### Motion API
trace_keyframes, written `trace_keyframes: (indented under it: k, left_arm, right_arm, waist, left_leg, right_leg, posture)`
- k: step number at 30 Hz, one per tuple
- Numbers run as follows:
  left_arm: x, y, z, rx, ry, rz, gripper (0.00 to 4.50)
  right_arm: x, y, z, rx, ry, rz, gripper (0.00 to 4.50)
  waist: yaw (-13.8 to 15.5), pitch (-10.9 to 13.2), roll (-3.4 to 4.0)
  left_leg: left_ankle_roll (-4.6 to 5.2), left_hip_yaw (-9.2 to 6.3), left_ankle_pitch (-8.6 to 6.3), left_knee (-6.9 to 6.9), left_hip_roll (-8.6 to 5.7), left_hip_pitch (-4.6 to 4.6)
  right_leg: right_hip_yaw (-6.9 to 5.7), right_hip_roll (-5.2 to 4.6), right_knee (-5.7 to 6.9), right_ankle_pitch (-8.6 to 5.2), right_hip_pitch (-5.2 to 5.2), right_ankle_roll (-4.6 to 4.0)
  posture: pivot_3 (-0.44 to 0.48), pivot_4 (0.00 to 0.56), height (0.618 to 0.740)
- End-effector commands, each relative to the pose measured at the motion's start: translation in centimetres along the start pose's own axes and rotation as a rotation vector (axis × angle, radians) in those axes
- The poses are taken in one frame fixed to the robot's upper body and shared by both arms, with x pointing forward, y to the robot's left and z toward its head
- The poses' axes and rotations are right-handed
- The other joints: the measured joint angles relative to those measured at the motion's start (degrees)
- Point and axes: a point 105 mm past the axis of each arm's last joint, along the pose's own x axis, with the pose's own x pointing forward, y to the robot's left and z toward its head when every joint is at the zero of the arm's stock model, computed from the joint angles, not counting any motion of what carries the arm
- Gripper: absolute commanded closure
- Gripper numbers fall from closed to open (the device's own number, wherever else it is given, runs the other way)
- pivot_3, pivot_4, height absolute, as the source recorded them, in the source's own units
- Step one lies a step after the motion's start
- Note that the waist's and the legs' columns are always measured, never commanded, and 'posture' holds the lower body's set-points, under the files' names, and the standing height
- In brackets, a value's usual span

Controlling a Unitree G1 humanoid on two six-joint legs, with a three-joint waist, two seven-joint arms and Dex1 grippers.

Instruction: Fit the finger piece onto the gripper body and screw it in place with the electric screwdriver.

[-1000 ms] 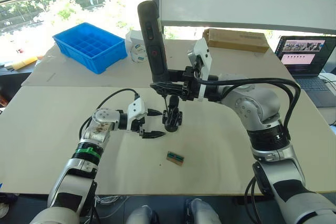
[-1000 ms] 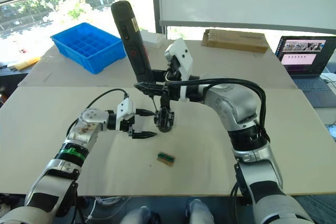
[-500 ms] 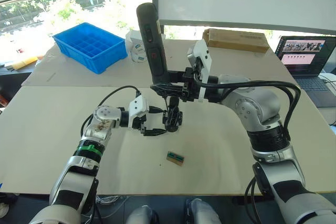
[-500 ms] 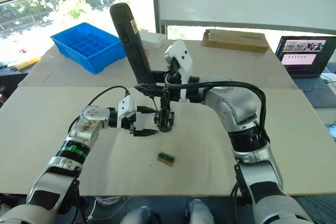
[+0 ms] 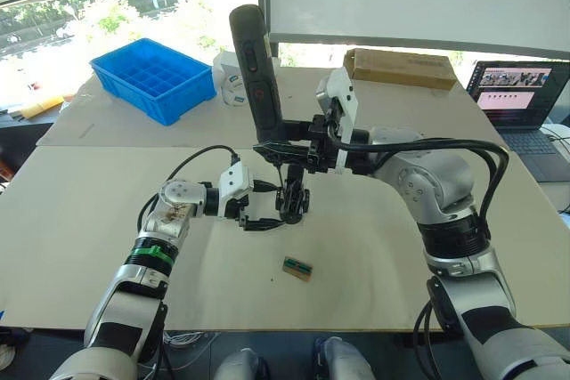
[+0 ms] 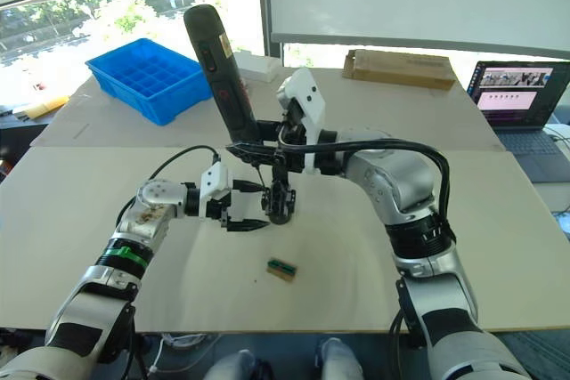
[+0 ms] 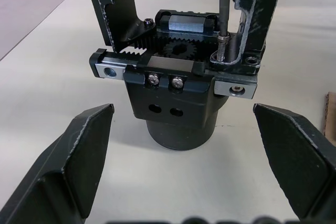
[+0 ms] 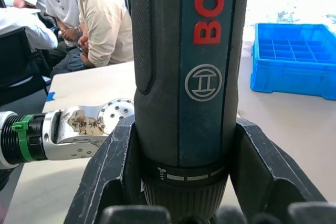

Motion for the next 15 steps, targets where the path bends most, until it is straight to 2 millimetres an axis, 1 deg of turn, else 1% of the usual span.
trace_keyframes:
  k: [1, 8, 15]
  left_arm:
    - [0.0, 0.33, 0.62, 0.031, -0.009, 0.002, 0.0]
    - [-0.07, 0.22, 0.45, 0.032, -0.004, -0.003, 0.0]
    - [0.52, -0.26, -0.05, 0.017, 0.001, -0.017, 0.0]
  right_arm:
    - [-0.58, 0.4, 1.93, -0.094, -0.066, 0.005, 2.58]
    - [-0.67, 0.38, 2.32, -0.097, -0.071, 0.008, 2.58]
    - [-0.86, 0.63, 1.79, -0.107, -0.076, 0.008, 2.58]
  waist:
    - [0.0, 0.0, 0.0]
    - [0.0, 0.0, 0.0]
    - [0.1, 0.0, 0.0]
  left_leg:
    - [0.0, 0.0, 0.0, 0.0, 0.0, 0.0]
    - [0.0, 0.0, 0.0, 0.0, 0.0, 0.0]
    - [0.0, 0.0, 0.0, 0.0, 0.0, 0.0]
  right_leg:
    - [0.0, 0.0, 0.0, 0.0, 0.0, 0.0]
    - [0.0, 0.01, 0.0, 0.0, 0.0, 0.0]
    - [0.0, 0.0, 0.0, 0.0, 0.0, 0.0]
  posture:
    - [0.0, 0.15, 0.738]
    - [0.0, 0.15, 0.738]
    - [0.0, 0.15, 0.738]
